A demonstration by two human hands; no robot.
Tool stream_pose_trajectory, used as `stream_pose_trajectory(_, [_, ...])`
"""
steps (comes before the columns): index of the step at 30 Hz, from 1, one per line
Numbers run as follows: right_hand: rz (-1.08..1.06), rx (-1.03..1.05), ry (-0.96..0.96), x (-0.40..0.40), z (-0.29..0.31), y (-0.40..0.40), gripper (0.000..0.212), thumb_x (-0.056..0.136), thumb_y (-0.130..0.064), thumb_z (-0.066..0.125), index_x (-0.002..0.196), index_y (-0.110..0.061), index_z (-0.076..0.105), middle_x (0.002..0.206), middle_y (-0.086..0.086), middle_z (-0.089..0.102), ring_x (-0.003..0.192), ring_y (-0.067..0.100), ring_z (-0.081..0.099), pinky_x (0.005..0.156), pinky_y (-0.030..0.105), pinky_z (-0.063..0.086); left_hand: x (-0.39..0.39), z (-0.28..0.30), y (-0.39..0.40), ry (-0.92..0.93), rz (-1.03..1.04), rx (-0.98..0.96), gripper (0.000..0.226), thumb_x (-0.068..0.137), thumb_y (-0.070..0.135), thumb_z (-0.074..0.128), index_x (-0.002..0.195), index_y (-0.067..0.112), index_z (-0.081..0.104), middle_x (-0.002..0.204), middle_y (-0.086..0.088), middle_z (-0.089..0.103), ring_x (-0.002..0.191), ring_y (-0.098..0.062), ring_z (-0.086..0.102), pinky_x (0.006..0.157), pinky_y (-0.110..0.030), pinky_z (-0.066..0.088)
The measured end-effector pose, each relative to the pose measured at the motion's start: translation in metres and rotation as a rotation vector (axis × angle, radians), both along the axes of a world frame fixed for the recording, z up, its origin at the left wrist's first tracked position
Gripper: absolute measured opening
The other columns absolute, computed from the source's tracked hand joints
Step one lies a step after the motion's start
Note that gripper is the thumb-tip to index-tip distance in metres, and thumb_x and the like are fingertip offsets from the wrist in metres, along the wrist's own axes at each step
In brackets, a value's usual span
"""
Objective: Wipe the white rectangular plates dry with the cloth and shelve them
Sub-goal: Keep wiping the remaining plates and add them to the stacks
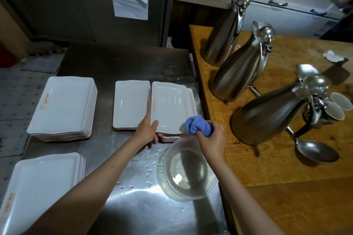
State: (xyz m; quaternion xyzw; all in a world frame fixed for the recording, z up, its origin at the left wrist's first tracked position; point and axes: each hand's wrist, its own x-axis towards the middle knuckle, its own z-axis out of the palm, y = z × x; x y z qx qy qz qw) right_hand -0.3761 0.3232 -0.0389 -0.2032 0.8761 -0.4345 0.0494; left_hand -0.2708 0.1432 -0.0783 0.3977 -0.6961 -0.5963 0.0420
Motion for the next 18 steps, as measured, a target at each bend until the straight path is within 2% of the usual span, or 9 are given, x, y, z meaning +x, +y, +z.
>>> stream_pose_trajectory(2, [-0.005, -0.019, 0.002, -0.003, 0.005, 0.001, 0.024, 0.070, -0.004, 0.069, 0.093, -0.009, 0.061, 0.091, 0.004, 0.057, 0.081, 0.014, 0.052, 0.064, 0.008, 0.037, 0.002, 0.003, -0.001, 0.014, 0.025, 0.024, 0.032, 0.100, 0.015, 0.036, 0.132, 0.014, 0.035, 0.086, -0.016, 0.065, 0.067, -0.034, 0.061, 0.057, -0.038, 0.049])
stream_pose_trajectory(6, [-0.043, -0.050, 0.028, -0.008, 0.018, 0.006, 0.023, 0.071, -0.004, 0.070, 0.091, -0.008, 0.060, 0.089, 0.003, 0.056, 0.077, 0.011, 0.050, 0.063, 0.006, 0.036, 0.011, 0.012, 0.005, 0.049, 0.004, 0.023, 0.023, 0.101, 0.017, 0.035, 0.123, 0.015, 0.037, 0.081, -0.012, 0.066, 0.068, -0.036, 0.061, 0.058, -0.042, 0.049])
stream_pose_trajectory(9, [-0.065, -0.060, 0.019, -0.010, 0.028, 0.011, 0.021, 0.074, -0.006, 0.070, 0.091, -0.011, 0.059, 0.090, 0.002, 0.054, 0.074, 0.008, 0.050, 0.062, 0.007, 0.039, 0.020, 0.018, 0.016, 0.051, -0.033, -0.007, 0.026, 0.101, 0.019, 0.034, 0.126, 0.025, 0.033, 0.087, -0.013, 0.067, 0.071, -0.045, 0.061, 0.057, -0.042, 0.051])
stream_pose_trajectory(12, [-0.066, -0.064, 0.025, -0.011, 0.032, 0.014, 0.020, 0.075, -0.008, 0.070, 0.090, -0.013, 0.057, 0.092, 0.003, 0.055, 0.077, 0.011, 0.052, 0.063, 0.015, 0.042, 0.027, 0.017, 0.028, 0.064, -0.028, -0.025, 0.033, 0.100, 0.016, 0.035, 0.133, 0.020, 0.034, 0.087, -0.017, 0.066, 0.072, -0.050, 0.061, 0.052, -0.037, 0.048])
stream_pose_trajectory(15, [-0.060, -0.063, 0.044, -0.012, 0.031, 0.019, 0.021, 0.074, -0.008, 0.070, 0.091, -0.013, 0.058, 0.091, 0.003, 0.055, 0.079, 0.012, 0.052, 0.064, 0.013, 0.039, 0.032, 0.015, 0.039, 0.053, -0.024, -0.035, 0.031, 0.100, 0.017, 0.035, 0.130, 0.020, 0.038, 0.080, -0.015, 0.066, 0.060, -0.040, 0.058, 0.051, -0.037, 0.047])
stream_pose_trajectory(18, [-0.052, -0.052, 0.043, -0.011, 0.030, 0.024, 0.022, 0.074, -0.008, 0.070, 0.093, -0.012, 0.060, 0.092, 0.003, 0.055, 0.079, 0.012, 0.052, 0.063, 0.011, 0.038, 0.038, 0.017, 0.052, 0.046, -0.022, -0.077, 0.031, 0.099, 0.015, 0.034, 0.129, 0.020, 0.038, 0.066, -0.010, 0.062, 0.043, -0.016, 0.052, 0.045, -0.029, 0.043])
